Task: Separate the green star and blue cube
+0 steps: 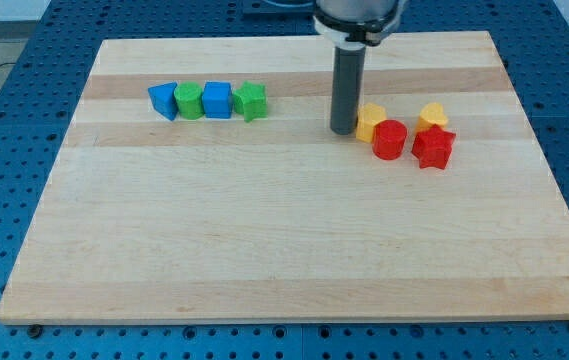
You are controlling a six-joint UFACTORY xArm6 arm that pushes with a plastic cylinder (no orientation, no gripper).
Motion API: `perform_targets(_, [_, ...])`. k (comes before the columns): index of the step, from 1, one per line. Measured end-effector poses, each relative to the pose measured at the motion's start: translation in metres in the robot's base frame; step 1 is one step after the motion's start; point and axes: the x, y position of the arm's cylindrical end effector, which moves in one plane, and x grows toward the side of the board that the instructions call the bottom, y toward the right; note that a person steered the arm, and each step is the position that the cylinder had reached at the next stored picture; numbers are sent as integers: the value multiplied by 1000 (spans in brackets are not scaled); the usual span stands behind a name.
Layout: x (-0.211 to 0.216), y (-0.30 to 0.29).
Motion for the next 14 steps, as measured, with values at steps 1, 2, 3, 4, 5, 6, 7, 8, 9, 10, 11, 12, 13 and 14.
perform_targets(1, [-2,23])
perform_targets(2, [-3,36])
perform_targets(3, [-6,38])
perform_targets(4, [-30,17])
perform_targets(5, [-65,9])
perform_targets(6, [-86,-14])
perform_targets(7, [-89,-59])
perform_targets(8, [-89,-110])
perform_targets(9, [-84,-154])
perform_targets(10, [-61,-183])
perform_targets(11, [-40,-194])
perform_targets(12, [-58,-185])
perform_targets(13, [-84,-153])
perform_targets(14, [-87,-121])
